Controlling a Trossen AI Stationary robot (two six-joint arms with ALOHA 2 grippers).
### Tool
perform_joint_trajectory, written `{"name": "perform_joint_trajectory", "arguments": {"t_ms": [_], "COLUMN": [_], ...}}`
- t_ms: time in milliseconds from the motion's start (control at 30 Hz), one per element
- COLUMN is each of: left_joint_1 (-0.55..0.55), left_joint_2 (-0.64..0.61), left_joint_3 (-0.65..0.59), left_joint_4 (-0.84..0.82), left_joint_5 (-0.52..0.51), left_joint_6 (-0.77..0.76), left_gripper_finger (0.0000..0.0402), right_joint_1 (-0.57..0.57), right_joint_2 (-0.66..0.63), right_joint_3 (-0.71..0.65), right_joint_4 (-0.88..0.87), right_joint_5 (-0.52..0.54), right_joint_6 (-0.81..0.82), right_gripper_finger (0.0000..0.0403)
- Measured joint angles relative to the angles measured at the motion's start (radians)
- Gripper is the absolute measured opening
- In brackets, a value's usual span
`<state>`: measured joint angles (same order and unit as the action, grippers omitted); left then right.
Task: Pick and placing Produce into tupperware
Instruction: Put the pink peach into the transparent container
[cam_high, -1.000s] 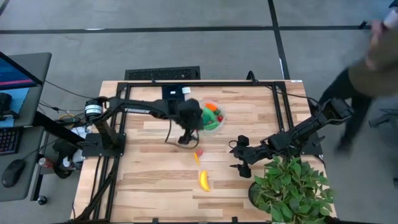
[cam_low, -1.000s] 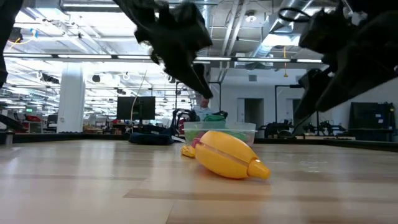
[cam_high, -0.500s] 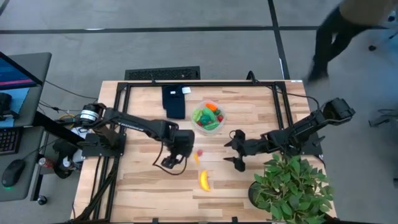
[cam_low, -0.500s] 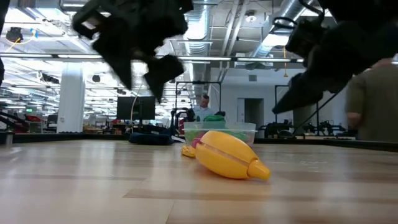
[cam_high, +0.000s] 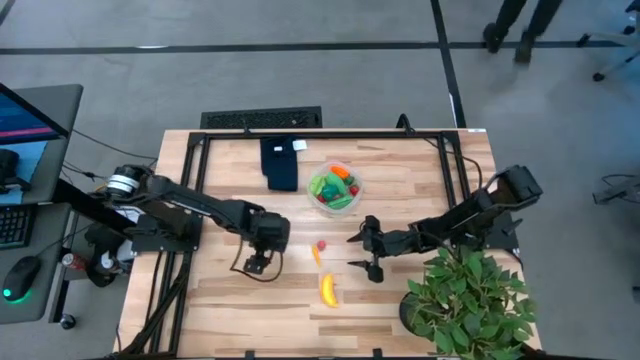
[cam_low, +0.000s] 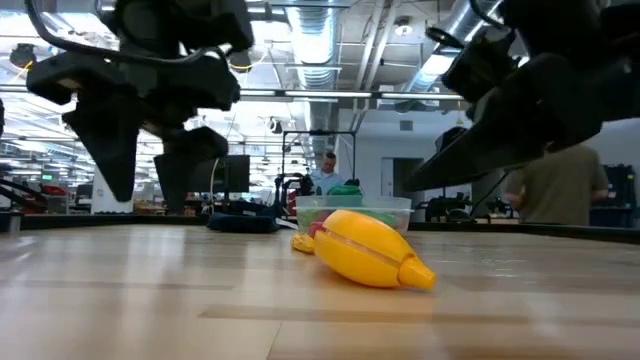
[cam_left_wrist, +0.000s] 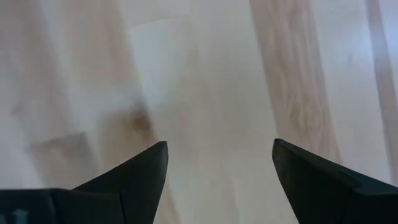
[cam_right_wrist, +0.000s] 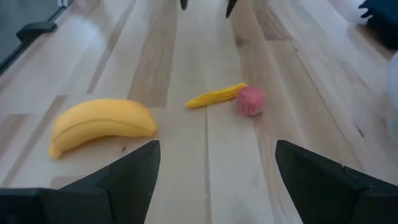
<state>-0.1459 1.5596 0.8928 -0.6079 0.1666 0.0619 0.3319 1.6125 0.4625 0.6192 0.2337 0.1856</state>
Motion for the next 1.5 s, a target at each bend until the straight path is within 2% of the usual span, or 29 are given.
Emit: {"name": "perform_joint_trajectory", "arguments": {"t_ms": [233,467,633,733,933,1033,1267,1500], "left_joint_1": [-0.004,-0.052,-0.092,-0.12,-0.163,-0.169,-0.169,-0.169], "left_joint_2": [-0.285,-0.662,-0.889,-0.981,-1.078,-1.093,-1.103,-1.102], "left_joint_3": [-0.162,-0.439,-0.584,-0.649,-0.772,-0.809,-0.815,-0.815], "left_joint_4": [0.058,0.372,0.576,0.637,0.75,0.791,0.8,0.8], "left_joint_5": [-0.101,-0.256,-0.331,-0.37,-0.406,-0.425,-0.429,-0.429], "left_joint_6": [-0.1,-0.155,-0.141,-0.117,-0.104,-0.104,-0.097,-0.097], "left_gripper_finger": [0.0279,0.0279,0.0279,0.0279,0.0279,0.0279,0.0279,0.0279], "right_joint_1": [-0.034,-0.038,-0.038,-0.043,-0.067,-0.081,-0.115,-0.14], "right_joint_2": [0.018,0.048,0.15,0.219,0.345,0.398,0.483,0.491], "right_joint_3": [0.0,0.0,0.0,0.008,0.07,0.108,0.175,0.182], "right_joint_4": [0.017,0.094,0.239,0.315,0.394,0.422,0.422,0.422], "right_joint_5": [-0.001,-0.001,-0.001,-0.002,-0.007,-0.047,-0.106,-0.108], "right_joint_6": [0.019,0.01,-0.029,-0.037,-0.067,-0.085,-0.089,-0.089], "right_gripper_finger": [0.0312,0.0312,0.0312,0.0312,0.0312,0.0312,0.0312,0.0312]}}
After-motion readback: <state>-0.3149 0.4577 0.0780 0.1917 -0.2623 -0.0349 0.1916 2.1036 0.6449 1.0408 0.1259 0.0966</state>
